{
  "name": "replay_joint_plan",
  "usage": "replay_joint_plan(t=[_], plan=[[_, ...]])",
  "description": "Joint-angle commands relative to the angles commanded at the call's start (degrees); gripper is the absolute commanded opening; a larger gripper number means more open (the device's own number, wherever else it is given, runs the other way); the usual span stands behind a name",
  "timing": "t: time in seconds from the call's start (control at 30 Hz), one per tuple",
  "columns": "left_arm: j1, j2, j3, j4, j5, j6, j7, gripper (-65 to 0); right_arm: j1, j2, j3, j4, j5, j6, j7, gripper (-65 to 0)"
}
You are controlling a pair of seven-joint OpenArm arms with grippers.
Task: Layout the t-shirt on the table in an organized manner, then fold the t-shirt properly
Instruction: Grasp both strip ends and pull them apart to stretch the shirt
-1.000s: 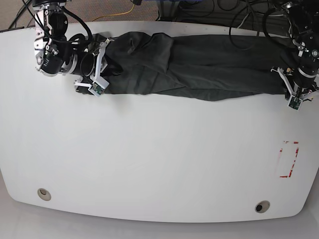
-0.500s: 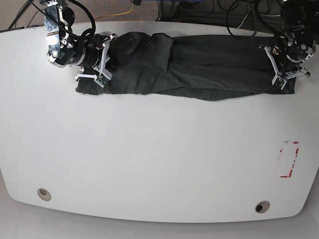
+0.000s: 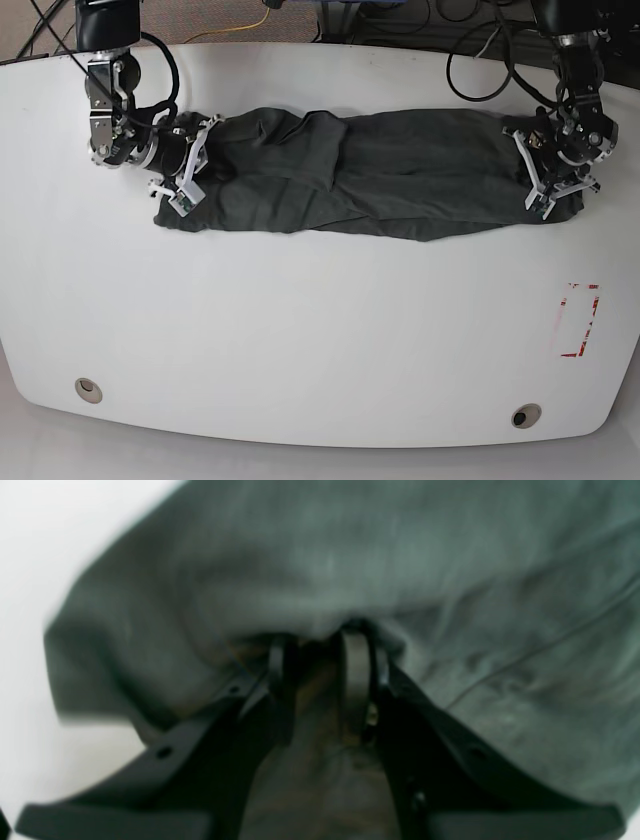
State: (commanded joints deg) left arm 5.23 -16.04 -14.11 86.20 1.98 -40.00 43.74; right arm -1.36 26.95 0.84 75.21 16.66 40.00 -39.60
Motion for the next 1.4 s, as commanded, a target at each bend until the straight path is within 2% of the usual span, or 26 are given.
replay_joint_plan(t=[0.3,0.4,0.63,0.83,1.23,1.4], plan=[[-2.7,0.0,3.1,-0.3,0.0,0.0,0.1,-52.5,5.4,2.0,-0.2,-3.4,0.0,0.0,0.5,-63.6],[-2.7,-0.1,3.0,0.1,0.0,0.0,0.3,-52.5,5.6,2.7,-0.2,-0.8,0.2,0.0,-1.3,-63.6],[-2.4,-1.1,2.7,1.4,-0.1,0.0,0.3,-52.5,5.1,2.5,0.2,11.2,0.3,0.0,-9.5,-63.6],[-1.8,-1.9,2.7,2.8,0.0,0.0,0.4,-52.5,3.0,0.6,0.2,16.6,0.3,0.0,-11.3,-63.6],[-1.7,-3.1,2.7,2.9,-0.1,0.0,0.4,-52.5,-2.2,-3.4,0.0,17.4,0.2,0.0,-11.3,-63.6],[-1.7,-3.2,2.7,2.8,-0.1,0.0,0.4,-52.5,-5.2,-4.3,-0.1,20.6,0.1,0.0,-11.6,-63.6]])
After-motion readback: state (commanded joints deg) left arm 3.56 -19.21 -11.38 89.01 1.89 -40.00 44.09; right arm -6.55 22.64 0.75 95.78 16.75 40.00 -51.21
